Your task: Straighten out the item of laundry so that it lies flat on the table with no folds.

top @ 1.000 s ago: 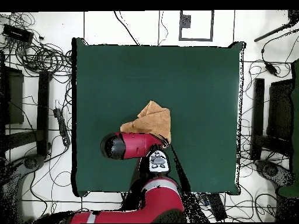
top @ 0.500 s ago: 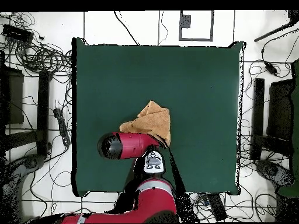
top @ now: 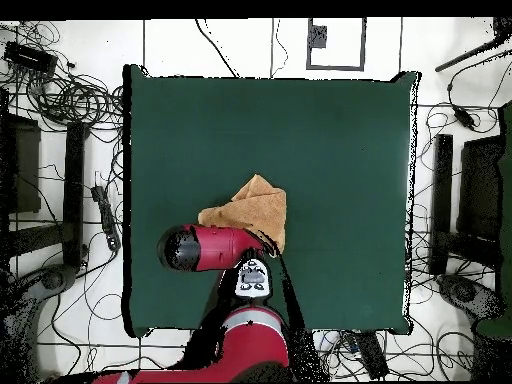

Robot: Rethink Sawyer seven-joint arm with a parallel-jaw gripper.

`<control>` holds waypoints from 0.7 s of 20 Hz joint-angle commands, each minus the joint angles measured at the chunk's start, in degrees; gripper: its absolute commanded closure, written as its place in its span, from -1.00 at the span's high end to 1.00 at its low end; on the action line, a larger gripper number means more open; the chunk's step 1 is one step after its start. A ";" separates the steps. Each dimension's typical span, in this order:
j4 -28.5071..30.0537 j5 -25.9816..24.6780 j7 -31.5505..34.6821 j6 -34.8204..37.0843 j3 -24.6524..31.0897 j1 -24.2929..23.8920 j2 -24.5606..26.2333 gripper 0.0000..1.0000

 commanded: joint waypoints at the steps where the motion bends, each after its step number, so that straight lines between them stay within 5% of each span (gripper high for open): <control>1: -1.55 5.00 13.17 4.39 4.41 1.87 1.01 -1.00; 14: 0.19 3.67 10.42 3.79 3.77 0.77 -0.44 -1.00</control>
